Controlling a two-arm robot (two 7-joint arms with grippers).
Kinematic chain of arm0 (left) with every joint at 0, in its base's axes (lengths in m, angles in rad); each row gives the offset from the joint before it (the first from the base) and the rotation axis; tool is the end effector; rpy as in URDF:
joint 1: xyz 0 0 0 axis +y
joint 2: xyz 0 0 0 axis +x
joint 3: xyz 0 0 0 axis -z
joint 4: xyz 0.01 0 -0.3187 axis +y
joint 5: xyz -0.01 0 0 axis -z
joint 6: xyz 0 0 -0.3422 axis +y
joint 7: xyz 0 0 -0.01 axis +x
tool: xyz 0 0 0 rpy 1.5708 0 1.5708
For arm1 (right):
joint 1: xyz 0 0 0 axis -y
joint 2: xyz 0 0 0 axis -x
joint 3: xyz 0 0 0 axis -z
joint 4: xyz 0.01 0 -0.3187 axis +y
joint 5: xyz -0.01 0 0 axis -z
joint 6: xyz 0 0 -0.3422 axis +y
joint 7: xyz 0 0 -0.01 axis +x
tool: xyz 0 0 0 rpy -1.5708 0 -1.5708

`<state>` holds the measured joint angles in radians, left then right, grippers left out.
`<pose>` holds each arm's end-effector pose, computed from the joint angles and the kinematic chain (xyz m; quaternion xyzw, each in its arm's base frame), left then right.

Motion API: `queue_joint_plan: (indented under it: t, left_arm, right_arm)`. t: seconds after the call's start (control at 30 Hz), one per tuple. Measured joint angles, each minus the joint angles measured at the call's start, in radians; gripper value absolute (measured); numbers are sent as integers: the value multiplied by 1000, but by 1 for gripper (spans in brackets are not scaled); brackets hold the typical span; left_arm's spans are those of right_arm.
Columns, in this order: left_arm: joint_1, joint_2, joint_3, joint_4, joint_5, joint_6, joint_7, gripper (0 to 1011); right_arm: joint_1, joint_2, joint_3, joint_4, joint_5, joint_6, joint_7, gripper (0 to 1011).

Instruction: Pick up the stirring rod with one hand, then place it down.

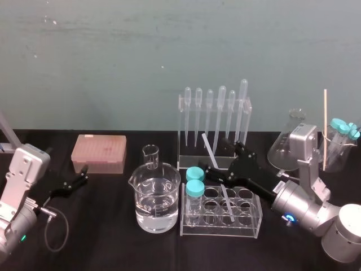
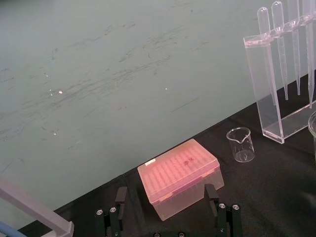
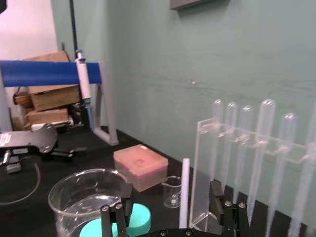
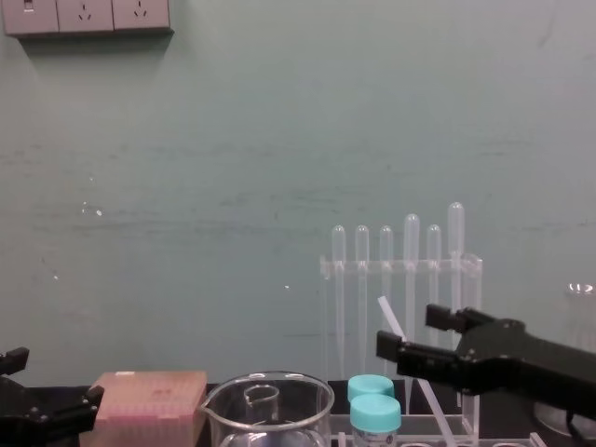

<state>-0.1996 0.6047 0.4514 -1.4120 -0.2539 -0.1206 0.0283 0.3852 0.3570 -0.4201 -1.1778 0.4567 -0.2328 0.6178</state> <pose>0.3944 0.0902 -0.3318 0.1414 -0.1325 0.5799 0.7913 0.4612 -0.0350 -0.3296 0.0207 -0.0431 -0.3553 0.9335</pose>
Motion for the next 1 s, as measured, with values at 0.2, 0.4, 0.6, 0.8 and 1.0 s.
queue_joint_plan:
  t: [0.2,0.4,0.6,0.8,1.0]
  left_arm:
    - [0,0,0,0,0,0,0,1000]
    - [0,0,0,0,0,0,0,1000]
    - [0,0,0,0,0,0,0,1000]
    - [0,0,0,0,0,0,0,1000]
    - [0,0,0,0,0,0,0,1000]
  right_arm:
    - [-44,19,45,-69,-14,7,-69,1003]
    - [-137,59,129,-164,-53,50,-221,1003]
    - [-205,57,199,-177,-145,112,-438,1003]
    - [-198,29,207,-101,-193,135,-500,1003]
    - [-189,22,204,-77,-205,136,-505,1003]
